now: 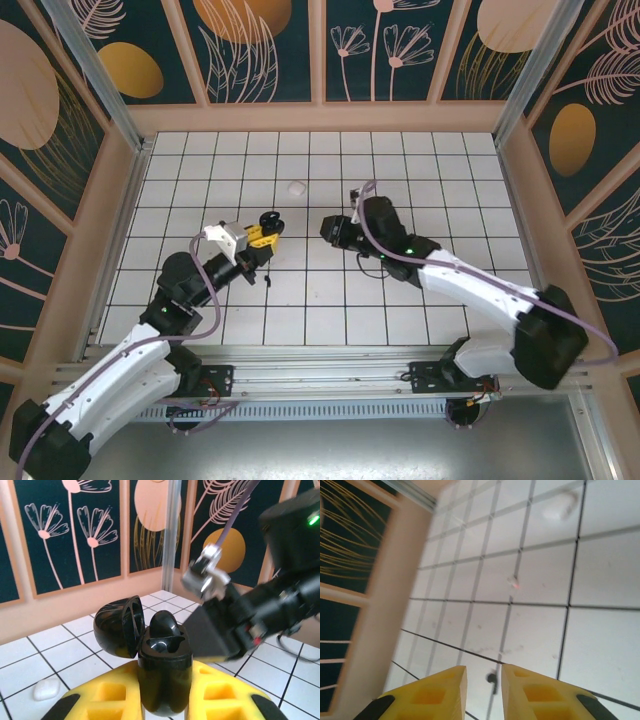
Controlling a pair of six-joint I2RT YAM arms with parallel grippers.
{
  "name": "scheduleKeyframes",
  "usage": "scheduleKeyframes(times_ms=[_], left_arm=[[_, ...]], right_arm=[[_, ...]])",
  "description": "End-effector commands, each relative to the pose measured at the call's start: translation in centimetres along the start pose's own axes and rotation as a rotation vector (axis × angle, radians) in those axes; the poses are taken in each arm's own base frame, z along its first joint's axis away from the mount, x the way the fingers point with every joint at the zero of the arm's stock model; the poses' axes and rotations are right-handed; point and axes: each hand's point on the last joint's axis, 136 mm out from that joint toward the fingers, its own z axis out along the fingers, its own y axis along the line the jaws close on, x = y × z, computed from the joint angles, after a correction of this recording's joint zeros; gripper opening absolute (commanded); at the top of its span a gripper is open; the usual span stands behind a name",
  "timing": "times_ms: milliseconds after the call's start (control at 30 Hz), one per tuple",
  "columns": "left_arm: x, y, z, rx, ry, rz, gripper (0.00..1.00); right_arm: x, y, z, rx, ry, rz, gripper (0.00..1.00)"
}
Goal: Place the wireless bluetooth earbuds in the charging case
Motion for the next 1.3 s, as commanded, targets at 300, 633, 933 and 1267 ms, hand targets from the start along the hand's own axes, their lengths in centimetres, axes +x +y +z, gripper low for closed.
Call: scheduleKeyframes(times_ms=[300,633,933,1267], left_arm=[[-1.6,2.6,-3.2,-0.210,0.009,0.066,0.00],[-2.2,3.0,-5.0,-0.262,-0.012,0.096,0.00],[-2.2,2.9,-5.1,-0.260,-0.011,0.101,0.00],[-2.2,2.8,-5.2,-0.258,-0.010,0.094,0.00]], right_arm=[[7.6,2.6,11.1,0.081,0.328,-0.075,0.21],[12.0,2.8,14.7,0.225,0.458,-0.226,0.23],[14.3,1.7,15.0,0.343,0.531,-0.295,0.24],[15.8,0.9,15.9,0.402,0.581,-0.349,0.29]])
